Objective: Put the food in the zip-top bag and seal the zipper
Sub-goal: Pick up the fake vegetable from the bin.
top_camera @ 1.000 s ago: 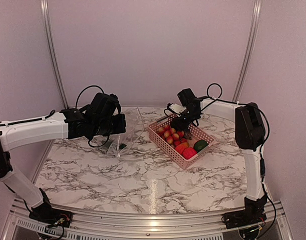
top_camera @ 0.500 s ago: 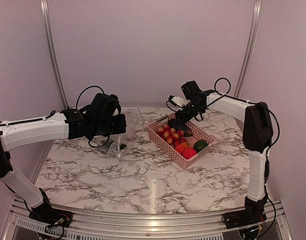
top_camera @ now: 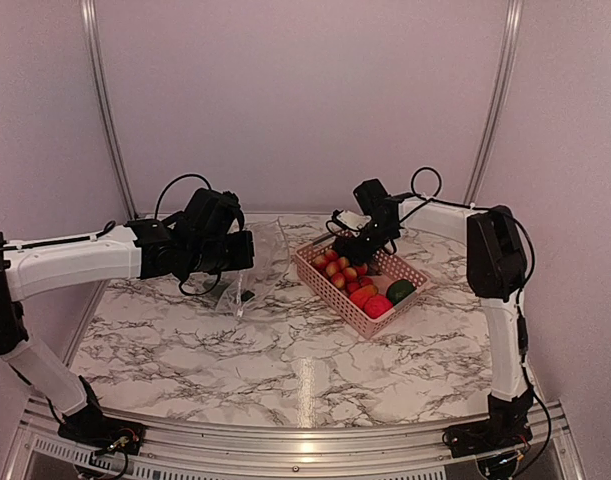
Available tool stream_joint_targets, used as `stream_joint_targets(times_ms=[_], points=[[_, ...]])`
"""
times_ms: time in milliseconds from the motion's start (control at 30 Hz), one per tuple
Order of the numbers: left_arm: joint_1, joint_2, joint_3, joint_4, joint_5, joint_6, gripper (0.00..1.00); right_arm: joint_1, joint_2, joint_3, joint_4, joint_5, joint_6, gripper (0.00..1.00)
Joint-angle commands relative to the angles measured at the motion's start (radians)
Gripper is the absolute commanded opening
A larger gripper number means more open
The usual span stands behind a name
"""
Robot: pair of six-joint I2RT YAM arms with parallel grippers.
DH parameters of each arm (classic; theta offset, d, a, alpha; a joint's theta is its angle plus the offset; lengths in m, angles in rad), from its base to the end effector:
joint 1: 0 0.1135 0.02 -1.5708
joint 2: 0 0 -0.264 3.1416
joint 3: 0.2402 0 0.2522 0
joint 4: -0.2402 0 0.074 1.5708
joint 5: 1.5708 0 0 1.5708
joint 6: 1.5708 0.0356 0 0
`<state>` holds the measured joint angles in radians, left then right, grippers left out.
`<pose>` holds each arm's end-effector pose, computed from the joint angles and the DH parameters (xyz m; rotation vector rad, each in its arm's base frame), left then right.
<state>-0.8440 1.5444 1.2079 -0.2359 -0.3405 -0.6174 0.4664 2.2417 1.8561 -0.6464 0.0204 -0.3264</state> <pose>0.2444 -0.2570 0.2949 0.0426 2.1478 -0.5045 0.4379 0.2196 0.1897 -0.9981 2.4036 0.0238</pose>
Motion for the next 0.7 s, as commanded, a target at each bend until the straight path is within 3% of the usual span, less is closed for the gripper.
stream_joint_targets(times_ms=[0,133,333,467,600,667], points=[[0.006,-0.003,-0.008,0.005,-0.001,0.007,0.0,-0.006,0.05,0.059,-0.022,-0.004,-0.007,0.71],[0.005,-0.002,-0.009,0.007,0.002,0.006,0.0,-0.007,0.078,0.067,-0.026,0.012,0.004,0.73],[0.006,-0.001,-0.004,0.007,0.005,0.004,0.0,-0.011,-0.008,0.046,-0.004,-0.004,0.027,0.52],[0.006,0.002,0.0,0.009,0.01,0.004,0.0,-0.011,-0.145,0.0,0.014,-0.026,0.03,0.47],[0.006,0.007,0.004,0.02,0.015,0.002,0.0,-0.009,-0.284,-0.057,0.026,-0.154,0.027,0.44],[0.005,0.015,0.009,0.032,0.031,-0.005,0.0,-0.002,-0.398,-0.132,0.077,-0.351,0.04,0.42]])
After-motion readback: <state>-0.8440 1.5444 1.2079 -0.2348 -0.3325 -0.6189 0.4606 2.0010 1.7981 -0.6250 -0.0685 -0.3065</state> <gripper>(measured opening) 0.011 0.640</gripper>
